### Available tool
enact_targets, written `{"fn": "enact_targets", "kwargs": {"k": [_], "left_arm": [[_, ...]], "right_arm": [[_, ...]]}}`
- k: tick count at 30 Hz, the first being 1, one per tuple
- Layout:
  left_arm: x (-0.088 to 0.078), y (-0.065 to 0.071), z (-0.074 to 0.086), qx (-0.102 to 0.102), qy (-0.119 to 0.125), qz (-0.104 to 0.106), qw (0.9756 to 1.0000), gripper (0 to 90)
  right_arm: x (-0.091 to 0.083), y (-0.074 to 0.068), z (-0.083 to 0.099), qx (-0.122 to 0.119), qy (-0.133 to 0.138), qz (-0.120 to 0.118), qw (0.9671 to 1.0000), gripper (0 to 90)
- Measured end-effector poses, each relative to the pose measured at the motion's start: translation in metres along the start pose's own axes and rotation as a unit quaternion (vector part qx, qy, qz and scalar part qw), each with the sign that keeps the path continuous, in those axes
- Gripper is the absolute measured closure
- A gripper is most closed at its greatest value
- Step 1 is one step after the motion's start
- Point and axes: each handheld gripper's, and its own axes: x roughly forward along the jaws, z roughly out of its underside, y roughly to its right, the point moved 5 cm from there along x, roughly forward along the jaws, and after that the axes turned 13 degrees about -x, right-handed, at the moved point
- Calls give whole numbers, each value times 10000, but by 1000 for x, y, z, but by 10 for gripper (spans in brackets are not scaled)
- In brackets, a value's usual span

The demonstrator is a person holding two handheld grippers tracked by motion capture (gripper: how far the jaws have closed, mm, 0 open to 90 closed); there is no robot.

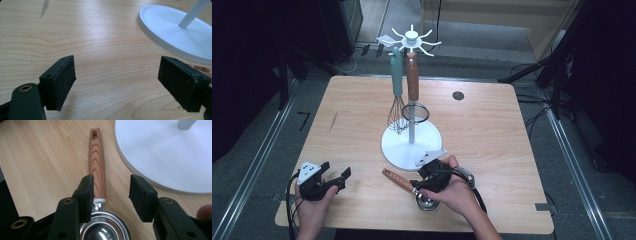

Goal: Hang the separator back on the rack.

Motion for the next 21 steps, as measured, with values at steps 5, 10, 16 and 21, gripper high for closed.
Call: {"fn": "enact_targets", "kwargs": {"k": [5,10,16,21], "left_arm": [[0,0,0,3,-2,1,10000,148],[0,0,0,22,-15,3,10000,148],[0,0,0,21,-10,6,10000,148],[0,0,0,21,-6,9,10000,148]], "right_arm": [[3,0,-5,103,-246,-179,9995,567],[7,0,-10,211,-467,-397,9979,572],[16,-2,-13,281,-762,-583,9950,584],[20,-6,-14,198,-995,-688,9925,612]]}}
